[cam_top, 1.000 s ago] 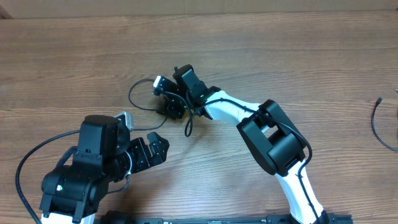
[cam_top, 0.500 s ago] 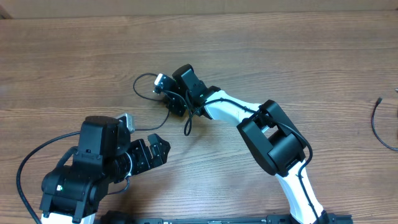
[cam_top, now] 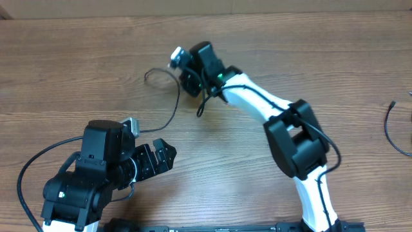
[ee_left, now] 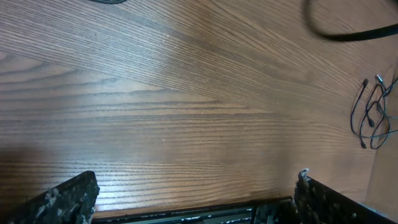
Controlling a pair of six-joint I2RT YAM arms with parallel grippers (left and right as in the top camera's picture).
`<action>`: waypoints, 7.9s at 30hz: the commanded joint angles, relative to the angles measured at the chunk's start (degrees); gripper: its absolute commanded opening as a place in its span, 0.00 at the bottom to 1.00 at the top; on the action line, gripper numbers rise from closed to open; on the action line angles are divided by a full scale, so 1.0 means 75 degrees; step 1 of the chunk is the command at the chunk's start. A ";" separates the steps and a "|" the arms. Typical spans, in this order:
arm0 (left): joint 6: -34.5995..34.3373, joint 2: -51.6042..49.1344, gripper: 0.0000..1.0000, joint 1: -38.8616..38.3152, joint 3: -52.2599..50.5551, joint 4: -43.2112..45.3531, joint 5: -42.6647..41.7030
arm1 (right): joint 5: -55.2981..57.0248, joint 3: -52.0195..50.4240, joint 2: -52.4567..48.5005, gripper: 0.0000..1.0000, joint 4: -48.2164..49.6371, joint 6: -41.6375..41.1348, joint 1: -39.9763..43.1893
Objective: Untangle cables
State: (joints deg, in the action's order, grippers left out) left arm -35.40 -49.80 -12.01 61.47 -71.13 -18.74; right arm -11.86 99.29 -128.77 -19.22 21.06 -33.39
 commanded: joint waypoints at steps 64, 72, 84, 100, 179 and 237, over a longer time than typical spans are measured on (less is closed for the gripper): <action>0.0504 -0.0003 0.99 -0.0003 -0.0032 -0.0149 -0.0248 | 0.3637 -0.0096 -0.0548 0.69 -0.0603 -0.6441 -0.1052; 0.0702 -0.0003 1.00 -0.0003 -0.0032 -0.0233 -0.0242 | 0.3634 -0.0096 -0.1005 0.50 -0.0699 -0.6671 -0.1046; 0.0758 -0.0003 1.00 -0.0003 -0.0032 -0.0236 -0.0221 | 0.4249 -0.0017 -0.1043 0.04 -0.0382 -0.6082 -0.0857; 0.0755 -0.0003 1.00 -0.0003 -0.0032 0.0143 0.0015 | 0.3856 0.0871 -0.0294 0.04 -0.1029 -0.5266 0.0723; 0.0898 -0.0009 1.00 -0.0003 -0.0032 0.0525 -0.0003 | 0.1973 0.1431 0.0044 0.04 0.0248 -0.1880 0.0819; 0.4905 -0.4753 1.00 -0.0003 -0.1107 0.6784 0.1504 | -0.0493 0.1431 0.1999 0.04 -0.1547 -0.2556 0.0554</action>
State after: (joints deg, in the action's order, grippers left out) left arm -2.74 -89.97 -11.99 49.52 -19.35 -7.88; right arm -15.20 108.97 -116.18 -31.09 2.13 -30.20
